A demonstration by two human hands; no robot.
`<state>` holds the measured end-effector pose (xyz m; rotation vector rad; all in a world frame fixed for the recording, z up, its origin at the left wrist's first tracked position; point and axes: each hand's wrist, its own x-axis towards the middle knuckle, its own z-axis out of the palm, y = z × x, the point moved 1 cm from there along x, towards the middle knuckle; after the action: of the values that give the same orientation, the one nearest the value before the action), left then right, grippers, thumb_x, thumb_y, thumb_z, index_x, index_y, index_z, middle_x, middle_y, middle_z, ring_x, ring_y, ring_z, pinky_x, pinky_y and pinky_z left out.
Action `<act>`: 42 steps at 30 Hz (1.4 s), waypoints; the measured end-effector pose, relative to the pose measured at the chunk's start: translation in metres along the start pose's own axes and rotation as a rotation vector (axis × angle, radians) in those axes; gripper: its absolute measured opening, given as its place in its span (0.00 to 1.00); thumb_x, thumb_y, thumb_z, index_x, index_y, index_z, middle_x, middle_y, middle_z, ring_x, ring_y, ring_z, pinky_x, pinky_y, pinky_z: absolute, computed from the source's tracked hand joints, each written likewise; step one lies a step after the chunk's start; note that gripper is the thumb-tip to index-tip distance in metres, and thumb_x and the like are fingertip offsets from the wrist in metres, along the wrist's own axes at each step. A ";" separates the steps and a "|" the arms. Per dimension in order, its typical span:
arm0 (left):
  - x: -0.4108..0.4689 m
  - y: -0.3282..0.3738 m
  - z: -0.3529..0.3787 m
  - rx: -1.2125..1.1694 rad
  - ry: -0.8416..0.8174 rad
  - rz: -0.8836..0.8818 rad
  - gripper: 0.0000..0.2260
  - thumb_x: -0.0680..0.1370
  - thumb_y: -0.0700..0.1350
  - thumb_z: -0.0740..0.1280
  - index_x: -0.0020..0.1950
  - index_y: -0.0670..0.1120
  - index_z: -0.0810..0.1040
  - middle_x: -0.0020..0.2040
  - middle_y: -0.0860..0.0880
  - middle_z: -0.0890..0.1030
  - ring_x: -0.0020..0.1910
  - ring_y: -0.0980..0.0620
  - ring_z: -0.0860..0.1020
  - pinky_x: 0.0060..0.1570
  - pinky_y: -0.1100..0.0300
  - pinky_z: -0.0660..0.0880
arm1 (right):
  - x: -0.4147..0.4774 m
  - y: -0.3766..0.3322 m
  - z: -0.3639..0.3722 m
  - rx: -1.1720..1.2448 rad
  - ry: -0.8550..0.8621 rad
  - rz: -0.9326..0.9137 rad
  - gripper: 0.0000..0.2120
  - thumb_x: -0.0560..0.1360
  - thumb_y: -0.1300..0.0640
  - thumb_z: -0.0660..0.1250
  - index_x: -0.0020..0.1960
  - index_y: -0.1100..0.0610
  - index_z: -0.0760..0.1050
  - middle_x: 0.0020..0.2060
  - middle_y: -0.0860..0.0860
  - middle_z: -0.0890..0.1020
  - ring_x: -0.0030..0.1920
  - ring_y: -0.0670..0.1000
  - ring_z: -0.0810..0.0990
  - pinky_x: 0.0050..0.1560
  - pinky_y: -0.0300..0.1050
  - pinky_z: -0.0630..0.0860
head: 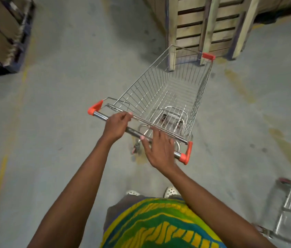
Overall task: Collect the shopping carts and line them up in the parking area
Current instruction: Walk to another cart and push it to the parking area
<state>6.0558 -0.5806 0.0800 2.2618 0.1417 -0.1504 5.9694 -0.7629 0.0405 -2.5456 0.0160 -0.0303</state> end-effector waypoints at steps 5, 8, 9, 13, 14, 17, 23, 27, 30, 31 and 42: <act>0.050 -0.051 -0.001 0.877 -0.059 0.243 0.25 0.81 0.53 0.53 0.39 0.45 0.85 0.36 0.42 0.83 0.41 0.40 0.78 0.52 0.49 0.69 | 0.017 0.005 0.026 -0.388 -0.021 -0.133 0.24 0.84 0.34 0.48 0.60 0.50 0.73 0.45 0.52 0.83 0.44 0.58 0.83 0.42 0.54 0.77; 0.068 -0.059 -0.008 0.932 -0.045 0.252 0.28 0.76 0.54 0.48 0.32 0.43 0.83 0.31 0.42 0.81 0.35 0.40 0.77 0.48 0.48 0.69 | 0.026 -0.006 0.033 -0.434 0.055 -0.162 0.22 0.84 0.35 0.52 0.54 0.51 0.75 0.38 0.51 0.81 0.36 0.57 0.82 0.33 0.51 0.76; 0.074 -0.062 -0.010 0.927 -0.037 0.251 0.28 0.75 0.53 0.49 0.31 0.42 0.82 0.30 0.41 0.81 0.33 0.41 0.76 0.47 0.49 0.70 | 0.030 -0.012 0.035 -0.439 0.082 -0.152 0.22 0.84 0.35 0.53 0.52 0.51 0.75 0.37 0.51 0.80 0.34 0.57 0.81 0.32 0.51 0.76; 0.091 -0.063 -0.015 0.922 -0.021 0.226 0.25 0.75 0.53 0.52 0.30 0.42 0.82 0.28 0.41 0.80 0.29 0.42 0.75 0.46 0.50 0.70 | 0.048 -0.026 0.045 -0.460 0.136 -0.097 0.23 0.83 0.34 0.55 0.47 0.51 0.77 0.35 0.51 0.80 0.33 0.58 0.81 0.32 0.50 0.75; 0.095 -0.063 -0.016 0.930 -0.030 0.222 0.25 0.75 0.53 0.53 0.31 0.42 0.82 0.28 0.41 0.80 0.30 0.42 0.75 0.46 0.50 0.69 | 0.053 -0.029 0.045 -0.454 0.141 -0.081 0.23 0.82 0.34 0.55 0.46 0.51 0.77 0.35 0.51 0.80 0.33 0.58 0.81 0.32 0.49 0.75; 0.105 -0.064 -0.017 0.933 -0.026 0.229 0.25 0.76 0.53 0.53 0.31 0.41 0.82 0.30 0.41 0.80 0.30 0.42 0.74 0.45 0.51 0.67 | 0.068 -0.034 0.049 -0.438 0.148 -0.058 0.24 0.82 0.33 0.55 0.44 0.51 0.77 0.33 0.50 0.80 0.32 0.58 0.81 0.33 0.49 0.75; 0.134 -0.059 -0.026 0.925 -0.025 0.177 0.27 0.76 0.55 0.49 0.33 0.42 0.82 0.33 0.42 0.82 0.33 0.43 0.76 0.47 0.51 0.65 | 0.111 -0.042 0.058 -0.470 0.145 -0.113 0.27 0.82 0.31 0.53 0.44 0.51 0.77 0.33 0.50 0.81 0.31 0.58 0.82 0.32 0.48 0.74; 0.152 -0.057 -0.031 0.928 -0.030 0.137 0.29 0.75 0.55 0.47 0.35 0.42 0.83 0.35 0.42 0.84 0.36 0.43 0.79 0.49 0.51 0.65 | 0.142 -0.039 0.059 -0.475 0.179 -0.185 0.27 0.81 0.31 0.54 0.42 0.52 0.76 0.31 0.50 0.80 0.29 0.58 0.81 0.31 0.49 0.75; 0.165 -0.056 -0.033 0.915 -0.016 0.112 0.32 0.75 0.55 0.43 0.36 0.42 0.83 0.36 0.42 0.84 0.37 0.42 0.80 0.50 0.50 0.66 | 0.167 -0.035 0.060 -0.472 0.193 -0.224 0.28 0.81 0.30 0.54 0.41 0.51 0.76 0.32 0.51 0.81 0.31 0.58 0.82 0.32 0.49 0.74; 0.169 -0.056 -0.034 0.905 -0.011 0.105 0.32 0.75 0.56 0.43 0.36 0.41 0.83 0.36 0.42 0.84 0.37 0.42 0.80 0.50 0.50 0.66 | 0.176 -0.033 0.061 -0.468 0.203 -0.236 0.28 0.81 0.30 0.54 0.41 0.51 0.76 0.31 0.51 0.81 0.31 0.58 0.82 0.32 0.49 0.74; 0.194 -0.065 -0.053 0.877 0.034 -0.037 0.36 0.73 0.57 0.36 0.45 0.44 0.83 0.42 0.43 0.85 0.42 0.40 0.81 0.49 0.50 0.67 | 0.266 -0.038 0.071 -0.447 0.234 -0.431 0.29 0.78 0.29 0.58 0.35 0.52 0.76 0.26 0.50 0.80 0.27 0.57 0.80 0.31 0.45 0.71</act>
<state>6.2404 -0.4884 0.0351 3.1374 0.1541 -0.2244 6.2372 -0.6966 0.0074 -2.9223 -0.4841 -0.5470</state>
